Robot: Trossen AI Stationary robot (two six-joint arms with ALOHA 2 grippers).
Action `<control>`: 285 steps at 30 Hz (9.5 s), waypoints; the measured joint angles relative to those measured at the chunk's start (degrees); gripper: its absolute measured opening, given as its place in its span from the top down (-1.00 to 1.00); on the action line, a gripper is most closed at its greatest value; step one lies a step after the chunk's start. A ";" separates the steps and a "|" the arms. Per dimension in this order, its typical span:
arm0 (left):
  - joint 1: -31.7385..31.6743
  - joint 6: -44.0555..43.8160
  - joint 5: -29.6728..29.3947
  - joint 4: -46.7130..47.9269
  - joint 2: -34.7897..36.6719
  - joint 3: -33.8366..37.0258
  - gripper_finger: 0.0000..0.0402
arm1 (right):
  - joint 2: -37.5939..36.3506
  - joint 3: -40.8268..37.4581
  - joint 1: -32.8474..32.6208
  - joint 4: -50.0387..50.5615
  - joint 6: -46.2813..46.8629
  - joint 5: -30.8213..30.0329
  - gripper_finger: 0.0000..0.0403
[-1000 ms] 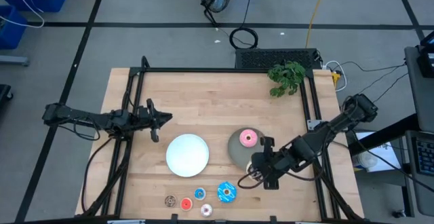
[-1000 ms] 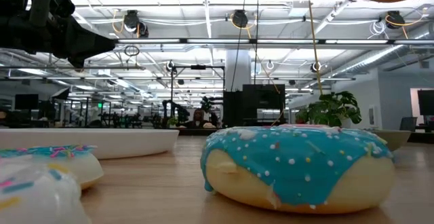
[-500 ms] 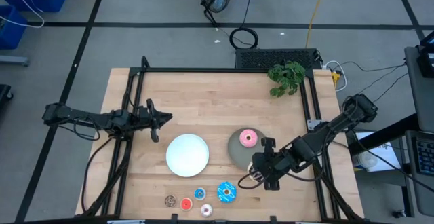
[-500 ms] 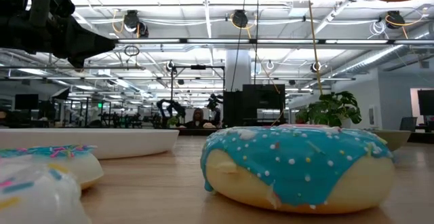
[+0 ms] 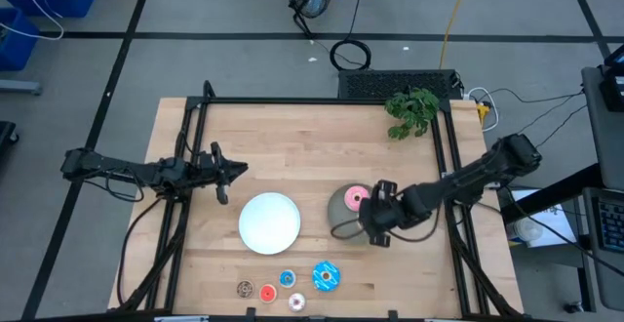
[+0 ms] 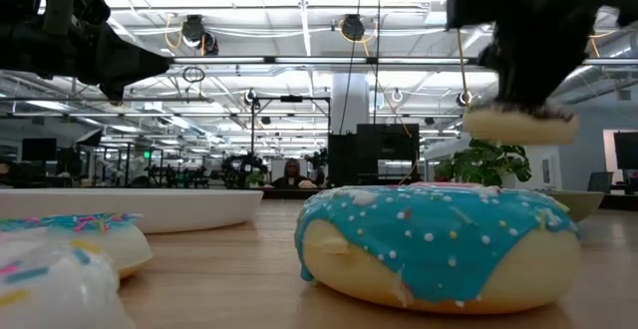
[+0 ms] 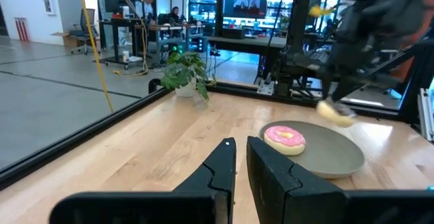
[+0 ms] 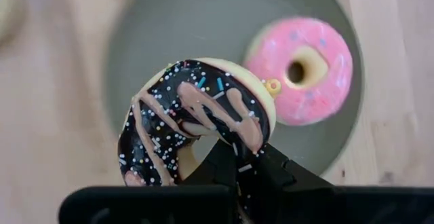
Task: Pick & Place donuts
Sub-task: Put the big black donut on the gray plate, then put the big blue donut on the gray plate
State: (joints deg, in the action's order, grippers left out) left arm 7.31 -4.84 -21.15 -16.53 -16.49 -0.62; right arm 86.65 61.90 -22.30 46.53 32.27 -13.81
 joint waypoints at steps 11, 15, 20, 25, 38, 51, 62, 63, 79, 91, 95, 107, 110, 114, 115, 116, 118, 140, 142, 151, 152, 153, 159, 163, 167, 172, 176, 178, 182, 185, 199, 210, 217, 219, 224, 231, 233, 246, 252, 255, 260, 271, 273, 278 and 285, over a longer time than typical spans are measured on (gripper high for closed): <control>0.00 0.04 0.02 0.50 0.00 -0.01 0.79 | 0.00 -10.49 7.22 -9.51 -0.76 15.38 0.97; 0.00 0.04 0.02 0.48 -0.02 0.00 0.79 | 0.00 -11.75 8.85 -9.53 0.02 15.45 0.97; 0.01 0.04 0.02 0.47 -0.01 -0.01 0.79 | 0.00 -11.77 9.94 -10.57 -0.48 15.46 0.93; 0.00 0.09 0.02 0.48 -0.01 -0.01 0.79 | 0.00 -11.77 9.98 -11.28 -0.60 16.86 0.79; 0.00 1.11 0.02 0.46 -0.02 0.00 0.79 | 0.00 -11.77 9.96 -11.20 0.27 16.92 0.00; 0.00 1.14 0.02 0.46 0.00 -0.01 0.79 | 0.02 -3.46 9.96 -5.56 -4.33 16.23 -0.28; 0.01 1.07 0.04 1.52 -0.02 0.00 0.79 | -8.63 3.80 -1.60 -9.45 -4.53 6.13 0.11; 0.00 1.03 0.04 1.44 0.00 -0.01 0.79 | -10.24 3.81 -3.40 -9.49 -5.44 3.41 0.19; 0.01 1.31 0.02 1.66 -0.02 -0.02 0.79 | -41.82 -26.50 -19.78 -44.46 -22.49 -14.52 0.99; 0.01 1.42 0.00 1.72 -0.02 -0.01 0.79 | -56.48 -53.44 -19.70 -75.84 -28.51 -9.98 1.00; 0.00 1.53 -1.43 1.35 0.00 -0.02 0.79 | -57.31 -57.10 -19.68 -80.23 -28.34 -10.16 1.00; 0.02 1.46 -2.91 1.42 -0.02 -0.02 0.79 | -57.21 -57.84 -19.71 -82.04 -31.50 -11.92 1.00; 0.01 1.44 -2.91 1.36 -0.02 -0.01 0.79 | -56.92 -57.32 -19.69 -81.71 -31.17 -21.61 1.00; 0.00 1.37 -2.92 1.34 -0.02 -0.02 0.79 | -53.00 -53.10 -19.66 -77.74 -30.21 -25.03 1.00; 0.00 1.50 -2.93 1.33 -0.01 -0.01 0.79 | -51.10 -51.41 -19.66 -76.40 -29.69 -25.05 1.00; 0.00 1.52 -2.95 1.32 0.00 0.00 0.79 | -48.94 -49.42 -19.65 -74.84 -29.19 -25.11 1.00; 0.02 1.53 -3.39 1.17 0.00 -0.02 0.79 | -44.23 -44.59 -19.32 -70.80 -28.53 -25.07 1.00; 0.01 1.61 -4.46 1.33 -0.01 -0.02 0.79 | 14.14 27.96 -3.84 -14.32 -19.22 2.33 1.00; 0.00 1.99 -4.46 1.33 -0.01 0.00 0.79 | 18.76 34.12 -3.62 -9.17 -19.49 4.08 1.00; 0.01 1.35 -4.12 1.38 0.00 -0.02 0.79 | 29.56 40.55 -4.05 -6.88 -21.77 7.01 1.00; 0.01 1.31 -4.06 1.37 0.00 -0.01 0.79 | 30.36 40.55 -4.17 -6.94 -21.41 6.46 1.00; 0.02 1.31 -4.02 1.39 -0.01 -0.01 0.79 | 31.13 40.55 -4.20 -6.54 -20.93 6.53 1.00; 0.01 0.97 -3.97 1.33 0.00 0.00 0.79 | 34.39 40.46 -4.01 -3.75 -22.73 10.05 0.93; 0.00 -0.07 -3.94 1.45 0.00 0.00 0.79 | 35.19 40.46 -5.21 -4.46 -24.49 10.94 0.79; 0.02 -0.22 -3.91 1.44 0.00 0.00 0.79 | 35.10 40.46 -6.37 -5.90 -24.35 11.00 0.56; 0.01 -0.36 -3.89 1.40 0.00 -0.02 0.79 | 35.12 40.46 -7.14 -7.77 -24.47 9.84 0.21; 0.00 -0.39 -3.87 1.42 -0.02 -0.02 0.79 | 35.12 39.05 -7.07 -10.67 -25.64 9.50 0.03; 0.02 -0.39 -3.87 1.43 -0.01 0.00 0.79 | 35.14 38.52 -7.02 -11.96 -26.76 9.49 -0.01; 0.01 -0.33 -3.87 1.45 0.00 -0.01 0.79 | 35.01 35.81 -7.04 -14.69 -27.37 9.42 -0.04; 0.00 -0.15 -3.87 1.57 0.00 0.00 0.79 | 35.18 34.55 -7.08 -14.47 -25.56 9.47 -0.04; 0.01 -0.17 -3.85 1.79 0.00 -0.01 0.79 | 34.91 25.52 -6.45 -21.65 -22.32 9.47 -0.01; 0.00 -0.15 -3.85 1.81 0.00 0.00 0.79 | 34.88 22.98 -5.71 -25.25 -22.40 9.53 0.09; 0.02 -0.15 -3.85 1.81 0.00 0.00 0.79 | 34.67 22.89 -5.49 -25.45 -22.46 9.66 0.69; 0.00 -0.15 -3.85 1.83 0.00 -0.02 0.79 | 33.77 22.78 -5.49 -25.01 -23.04 9.67 0.88; 0.00 -0.21 -3.85 1.92 0.00 -0.01 0.79 | 29.19 22.72 -5.45 -24.05 -23.24 10.92 0.89; 0.02 -0.24 -3.85 2.31 0.00 0.00 0.79 | 17.64 22.78 -6.88 -17.69 -22.81 10.91 0.96; 0.00 -0.26 -3.85 2.37 0.00 -0.02 0.79 | 13.73 22.64 -7.82 -16.80 -23.75 10.94 0.96; 0.00 -0.46 -3.99 2.99 0.00 -0.01 0.79 | -19.87 -2.09 -11.20 -29.05 -19.22 -0.12 0.96; 0.02 -0.42 -4.27 2.99 0.00 0.00 0.79 | -33.86 -20.11 -11.20 -39.94 -14.02 -1.12 0.96; 0.01 -0.42 -4.36 2.99 0.00 0.00 0.79 | -39.26 -27.66 -11.19 -46.57 -13.86 -1.18 0.96; 0.00 -0.46 -4.37 3.05 0.00 -0.02 0.79 | -45.78 -36.64 -11.18 -52.73 -14.16 -1.17 0.96; 0.00 -0.50 -4.39 3.10 0.00 0.00 0.79 | -55.81 -51.84 -11.18 -65.06 -13.75 -1.19 0.96; 0.01 -0.43 -4.42 3.02 0.00 0.00 0.79 | -56.99 -53.67 -11.18 -66.94 -13.22 -1.24 0.96; 0.00 0.42 -4.94 2.80 0.00 0.00 0.79 | -58.40 -55.55 -11.16 -68.02 -12.96 -1.42 0.96; 0.00 0.16 -4.94 2.99 0.00 0.00 0.79 | -58.49 -55.60 -11.15 -68.15 -13.38 -2.95 0.96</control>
State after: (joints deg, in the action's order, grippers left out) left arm 7.31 -4.68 -26.09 -13.54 -16.49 -0.63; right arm 28.16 6.31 -33.45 -21.63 18.90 -16.75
